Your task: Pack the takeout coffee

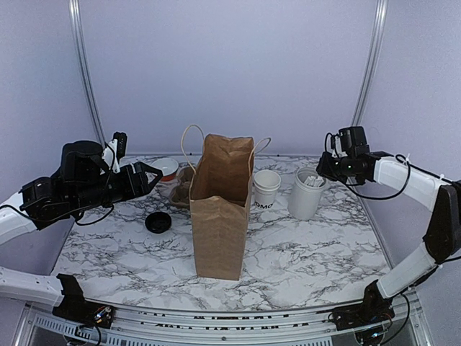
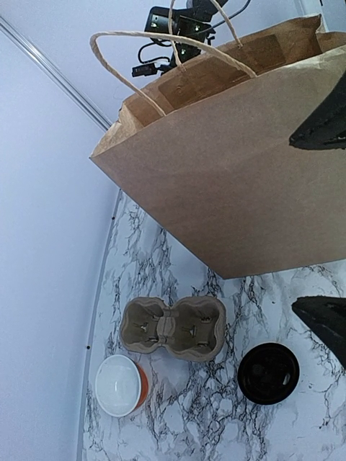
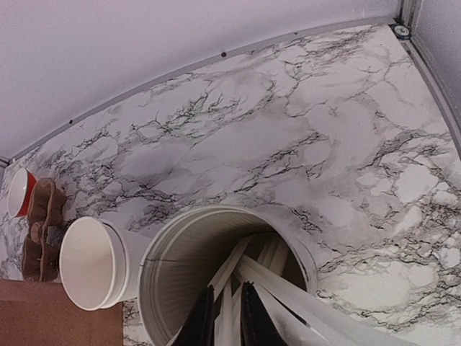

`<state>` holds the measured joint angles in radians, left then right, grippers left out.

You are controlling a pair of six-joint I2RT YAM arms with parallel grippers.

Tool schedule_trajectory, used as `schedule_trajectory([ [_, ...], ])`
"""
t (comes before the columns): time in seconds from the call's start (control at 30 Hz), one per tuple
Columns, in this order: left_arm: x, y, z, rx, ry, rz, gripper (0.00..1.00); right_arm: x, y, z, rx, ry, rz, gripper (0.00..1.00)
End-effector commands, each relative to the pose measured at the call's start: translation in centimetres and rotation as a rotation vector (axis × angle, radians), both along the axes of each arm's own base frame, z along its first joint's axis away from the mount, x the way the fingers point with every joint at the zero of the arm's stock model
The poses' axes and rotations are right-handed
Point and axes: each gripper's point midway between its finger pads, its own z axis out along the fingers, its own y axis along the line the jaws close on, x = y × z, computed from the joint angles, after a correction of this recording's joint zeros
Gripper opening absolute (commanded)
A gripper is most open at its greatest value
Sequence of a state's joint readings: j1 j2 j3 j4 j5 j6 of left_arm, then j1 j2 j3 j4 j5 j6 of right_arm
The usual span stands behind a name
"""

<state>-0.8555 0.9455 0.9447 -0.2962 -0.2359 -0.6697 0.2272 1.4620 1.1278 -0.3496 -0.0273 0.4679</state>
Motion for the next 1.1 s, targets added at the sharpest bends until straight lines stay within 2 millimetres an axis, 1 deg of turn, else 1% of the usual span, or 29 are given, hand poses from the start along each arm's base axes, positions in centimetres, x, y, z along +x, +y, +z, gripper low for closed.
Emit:
schedule_trajectory([
  [0.0, 0.1, 0.3, 0.7, -0.021, -0.023, 0.006, 0.7, 1.4, 0.2, 2.9, -0.003, -0.083, -0.015, 0.08],
  [0.07, 0.1, 0.2, 0.7, -0.019, -0.023, 0.004, 0.7, 1.5, 0.0, 3.0, -0.012, -0.078, -0.022, 0.01],
  [0.1, 0.1, 0.2, 0.7, -0.019, -0.022, 0.004, 0.7, 1.4, 0.0, 3.1, -0.016, -0.079, -0.024, 0.0],
  [0.27, 0.2, 0.1, 0.7, -0.014, -0.023, 0.003, 0.7, 1.3, -0.3, 4.2, -0.036, -0.092, -0.034, 0.0],
  [0.53, 0.3, 0.0, 0.6, -0.011, -0.02, 0.004, 0.7, 0.8, -0.5, 7.0, -0.069, -0.117, -0.025, 0.0],
  [0.6, 0.3, 0.0, 0.7, -0.012, -0.02, 0.005, 0.7, 0.5, -0.4, 7.5, -0.084, -0.115, -0.018, 0.0],
  [0.7, 0.4, 0.0, 0.6, -0.012, -0.018, 0.005, 0.7, -0.1, -0.5, 7.5, -0.119, -0.092, -0.011, 0.0],
  [0.97, 0.5, -0.5, 0.6, -0.015, -0.016, -0.006, 0.7, -0.7, -0.6, 6.1, -0.231, -0.023, 0.011, 0.0],
  [1.07, 0.5, -0.5, 0.8, -0.017, -0.018, -0.007, 0.7, -0.6, -0.5, 6.6, -0.255, -0.026, 0.013, 0.0],
])
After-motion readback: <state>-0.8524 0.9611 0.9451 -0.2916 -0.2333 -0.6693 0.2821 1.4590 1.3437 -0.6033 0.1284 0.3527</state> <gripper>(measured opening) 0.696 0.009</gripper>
